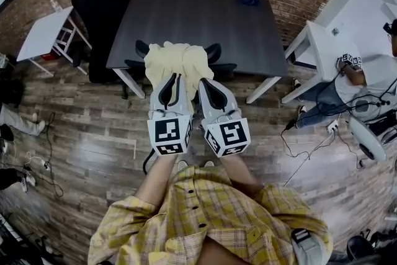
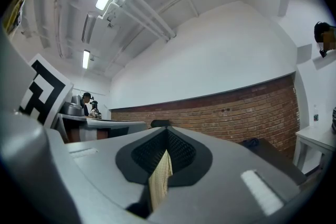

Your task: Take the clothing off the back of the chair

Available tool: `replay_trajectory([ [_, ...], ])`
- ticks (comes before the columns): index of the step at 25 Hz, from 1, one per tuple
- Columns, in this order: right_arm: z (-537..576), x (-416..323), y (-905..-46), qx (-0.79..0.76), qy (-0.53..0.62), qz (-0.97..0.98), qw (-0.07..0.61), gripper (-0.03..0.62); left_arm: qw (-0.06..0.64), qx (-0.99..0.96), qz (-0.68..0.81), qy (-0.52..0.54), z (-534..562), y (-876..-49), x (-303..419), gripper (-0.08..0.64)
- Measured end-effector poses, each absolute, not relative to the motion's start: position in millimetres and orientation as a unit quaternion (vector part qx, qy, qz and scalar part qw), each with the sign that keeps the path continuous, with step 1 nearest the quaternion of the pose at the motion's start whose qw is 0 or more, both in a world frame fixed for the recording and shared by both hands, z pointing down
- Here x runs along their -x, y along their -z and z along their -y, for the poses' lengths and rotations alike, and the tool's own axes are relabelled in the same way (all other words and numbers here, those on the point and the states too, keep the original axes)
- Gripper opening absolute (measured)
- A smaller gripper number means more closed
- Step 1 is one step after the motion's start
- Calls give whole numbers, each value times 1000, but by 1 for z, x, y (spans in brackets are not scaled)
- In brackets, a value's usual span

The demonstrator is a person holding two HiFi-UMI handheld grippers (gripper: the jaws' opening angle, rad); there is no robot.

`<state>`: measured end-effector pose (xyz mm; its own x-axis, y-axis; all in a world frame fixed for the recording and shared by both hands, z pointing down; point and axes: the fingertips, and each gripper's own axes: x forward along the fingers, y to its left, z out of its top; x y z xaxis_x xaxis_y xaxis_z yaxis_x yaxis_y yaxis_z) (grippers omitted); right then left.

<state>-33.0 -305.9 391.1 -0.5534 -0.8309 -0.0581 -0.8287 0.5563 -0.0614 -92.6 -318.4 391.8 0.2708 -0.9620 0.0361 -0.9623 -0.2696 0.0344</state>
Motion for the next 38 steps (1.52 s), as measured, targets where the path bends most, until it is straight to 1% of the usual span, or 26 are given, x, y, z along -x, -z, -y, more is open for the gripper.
replay_trajectory([
  [2,308,34,-392,472,13,-880,40,0,25,-796,605,-4,324,-392,95,40],
  [11,321,36,-393,475,14,-879,39,0,31,-786,617,-18,348,-396,104,100],
  [20,331,38,-397,474,15,-880,35,0,46,-781,621,-45,373,-410,109,198],
  [24,335,38,-399,475,17,-879,33,0,43,-778,624,-64,384,-418,110,213],
  [29,337,38,-400,475,18,-879,31,0,54,-775,624,-84,395,-435,109,230],
  [38,336,33,-400,477,17,-878,33,0,36,-767,634,-90,404,-449,109,227],
])
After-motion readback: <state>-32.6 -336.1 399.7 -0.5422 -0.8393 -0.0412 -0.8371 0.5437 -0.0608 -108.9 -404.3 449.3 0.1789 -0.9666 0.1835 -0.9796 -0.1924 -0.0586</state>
